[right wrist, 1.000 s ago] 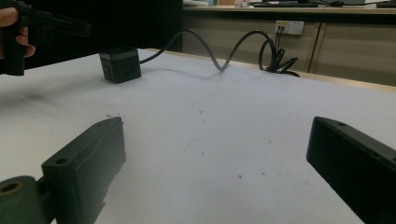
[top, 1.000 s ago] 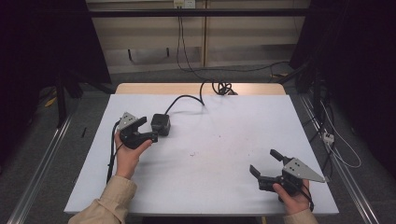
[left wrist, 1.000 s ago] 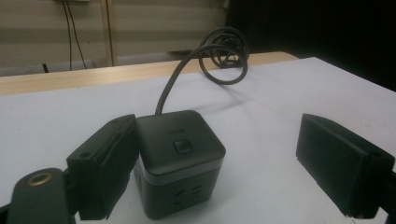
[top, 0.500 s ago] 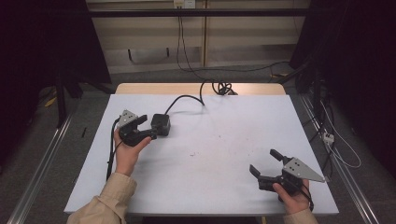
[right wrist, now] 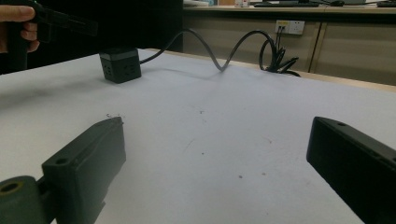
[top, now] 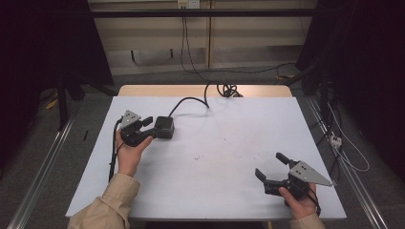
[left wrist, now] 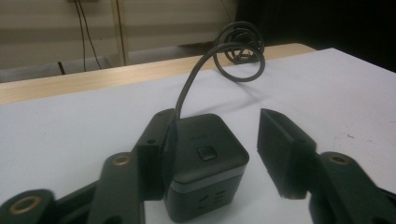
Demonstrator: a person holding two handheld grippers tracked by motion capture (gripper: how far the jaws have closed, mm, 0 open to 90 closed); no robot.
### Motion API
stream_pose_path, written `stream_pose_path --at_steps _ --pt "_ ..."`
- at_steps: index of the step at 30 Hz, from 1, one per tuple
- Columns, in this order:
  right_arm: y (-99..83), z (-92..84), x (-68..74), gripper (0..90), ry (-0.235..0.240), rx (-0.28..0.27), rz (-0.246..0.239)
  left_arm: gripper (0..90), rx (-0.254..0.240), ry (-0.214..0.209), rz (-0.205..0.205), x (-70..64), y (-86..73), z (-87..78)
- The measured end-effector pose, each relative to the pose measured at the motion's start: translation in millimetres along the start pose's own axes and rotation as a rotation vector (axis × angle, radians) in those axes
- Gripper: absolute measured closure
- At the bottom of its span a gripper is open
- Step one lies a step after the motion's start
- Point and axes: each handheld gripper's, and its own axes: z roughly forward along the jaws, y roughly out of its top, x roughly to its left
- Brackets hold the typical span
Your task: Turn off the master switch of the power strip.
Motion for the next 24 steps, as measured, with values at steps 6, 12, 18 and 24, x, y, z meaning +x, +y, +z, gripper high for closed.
stream_pose_path --at_steps 6,12,18,24 --pt "0.1 0.1 0.3 4.0 0.000 0.000 0.000 58.4 0.012 -0.013 0.005 -1.2 4.3 1.3" --pt "0.0 0.1 0.5 4.0 0.000 0.002 -0.003 66.0 0.030 -0.007 0.007 -1.8 8.4 2.4" --pt "0.1 0.1 0.7 4.0 0.002 0.000 -0.003 68.3 0.026 0.017 0.013 1.0 8.3 3.3" --pt "0.4 0.0 0.5 4.0 0.002 -0.001 -0.002 69.0 0.042 0.003 0.001 1.2 7.5 5.5"
